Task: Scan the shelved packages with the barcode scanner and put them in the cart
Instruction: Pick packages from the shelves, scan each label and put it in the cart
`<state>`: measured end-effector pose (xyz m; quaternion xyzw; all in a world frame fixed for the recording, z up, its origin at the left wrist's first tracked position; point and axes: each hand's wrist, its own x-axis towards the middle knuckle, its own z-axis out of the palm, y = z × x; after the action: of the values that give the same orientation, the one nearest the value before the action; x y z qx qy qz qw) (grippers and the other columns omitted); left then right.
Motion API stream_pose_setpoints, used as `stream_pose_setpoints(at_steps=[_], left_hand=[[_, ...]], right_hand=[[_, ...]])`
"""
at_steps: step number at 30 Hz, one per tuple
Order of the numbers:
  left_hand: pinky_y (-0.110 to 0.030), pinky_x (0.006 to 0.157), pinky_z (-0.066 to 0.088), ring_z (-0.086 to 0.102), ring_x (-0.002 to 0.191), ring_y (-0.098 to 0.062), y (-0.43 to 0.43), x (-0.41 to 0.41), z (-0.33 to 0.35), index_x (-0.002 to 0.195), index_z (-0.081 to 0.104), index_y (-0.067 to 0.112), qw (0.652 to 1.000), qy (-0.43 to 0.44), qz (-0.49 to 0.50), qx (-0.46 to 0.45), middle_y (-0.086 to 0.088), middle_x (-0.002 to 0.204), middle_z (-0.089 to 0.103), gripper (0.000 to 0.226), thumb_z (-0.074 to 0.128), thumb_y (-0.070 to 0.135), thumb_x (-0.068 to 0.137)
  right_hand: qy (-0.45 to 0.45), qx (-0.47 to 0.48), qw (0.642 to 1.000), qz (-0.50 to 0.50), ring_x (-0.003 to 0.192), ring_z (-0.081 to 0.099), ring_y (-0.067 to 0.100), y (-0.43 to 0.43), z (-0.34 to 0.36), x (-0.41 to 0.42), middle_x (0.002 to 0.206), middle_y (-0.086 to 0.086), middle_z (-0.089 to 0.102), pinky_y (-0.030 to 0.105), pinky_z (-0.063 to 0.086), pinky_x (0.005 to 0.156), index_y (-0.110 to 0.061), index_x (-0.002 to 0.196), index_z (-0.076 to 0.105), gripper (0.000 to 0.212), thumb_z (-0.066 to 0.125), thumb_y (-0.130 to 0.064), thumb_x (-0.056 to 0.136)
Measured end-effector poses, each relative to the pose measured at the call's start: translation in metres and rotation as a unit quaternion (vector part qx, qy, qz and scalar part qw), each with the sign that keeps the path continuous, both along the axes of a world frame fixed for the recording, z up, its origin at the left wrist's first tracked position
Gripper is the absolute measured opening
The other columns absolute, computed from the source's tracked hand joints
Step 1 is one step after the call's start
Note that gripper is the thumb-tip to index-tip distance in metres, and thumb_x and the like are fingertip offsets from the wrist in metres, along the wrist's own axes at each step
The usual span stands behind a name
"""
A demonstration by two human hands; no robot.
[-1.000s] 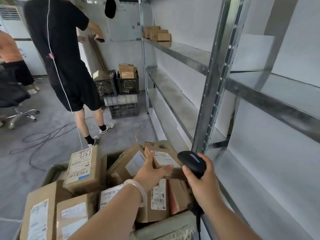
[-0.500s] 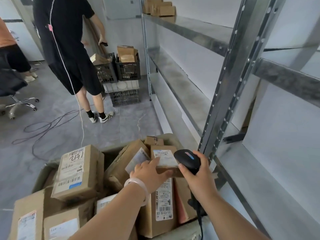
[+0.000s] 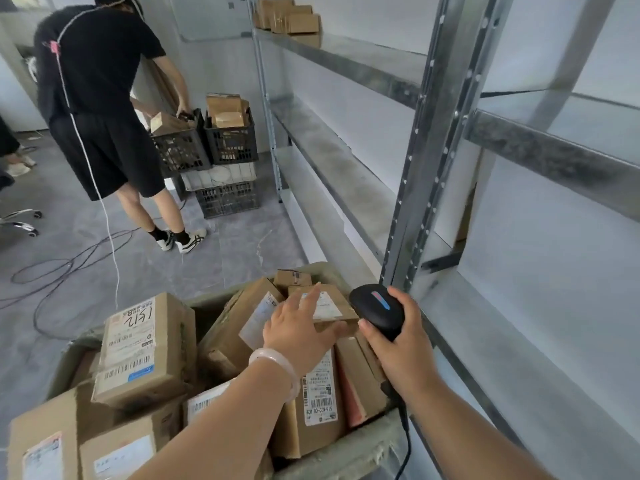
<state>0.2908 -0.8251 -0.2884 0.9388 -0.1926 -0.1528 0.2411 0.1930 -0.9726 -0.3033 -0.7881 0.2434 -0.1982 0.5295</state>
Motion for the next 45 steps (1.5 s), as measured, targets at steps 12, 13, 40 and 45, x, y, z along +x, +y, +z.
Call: stream_pose_setpoints(at_steps=[12,13,40,45], left_hand=[[-0.045,0.122,0.016,0.015,0.151,-0.022,-0.043,-0.113,0.039,0.155,0.006,0.040,0.952,-0.119,-0.276,-0.056,0.003,0.164,0.015,0.081,0.043,0.069,0.090],[-0.045,0.122,0.018,0.014,0.151,-0.021,-0.048,-0.131,0.039,0.155,0.004,0.040,0.942,-0.121,-0.308,-0.057,0.003,0.164,0.015,0.082,0.043,0.070,0.090],[-0.037,0.118,0.020,0.018,0.149,-0.016,-0.059,-0.786,0.079,0.154,0.013,0.039,0.620,-0.045,-0.761,-0.186,0.008,0.161,0.022,0.075,0.048,0.062,0.092],[-0.037,0.119,0.023,0.019,0.148,-0.014,-0.055,-0.862,0.060,0.154,0.013,0.040,0.600,-0.019,-0.782,-0.165,0.011,0.161,0.022,0.076,0.048,0.063,0.091]], right_hand=[[-0.032,-0.018,0.969,-0.243,0.085,0.065,0.016,0.034,0.046,-0.178,0.110,-0.021,0.057,0.035,0.059,0.077,-0.056,0.116,0.036,0.060,0.076,-0.027,0.082],[-0.036,-0.013,0.961,-0.273,0.081,0.065,0.017,0.039,0.048,-0.199,0.110,-0.020,0.059,0.037,0.059,0.076,-0.060,0.113,0.036,0.060,0.076,-0.027,0.083],[-0.061,-0.049,0.666,-0.741,0.087,0.065,0.015,0.202,0.093,-0.810,0.110,-0.024,0.058,0.041,0.058,0.078,-0.050,0.121,0.042,0.052,0.074,-0.031,0.084],[-0.058,-0.052,0.646,-0.759,0.092,0.064,0.007,0.215,0.086,-0.877,0.107,-0.028,0.057,0.040,0.059,0.077,-0.056,0.112,0.042,0.054,0.076,-0.027,0.083]])
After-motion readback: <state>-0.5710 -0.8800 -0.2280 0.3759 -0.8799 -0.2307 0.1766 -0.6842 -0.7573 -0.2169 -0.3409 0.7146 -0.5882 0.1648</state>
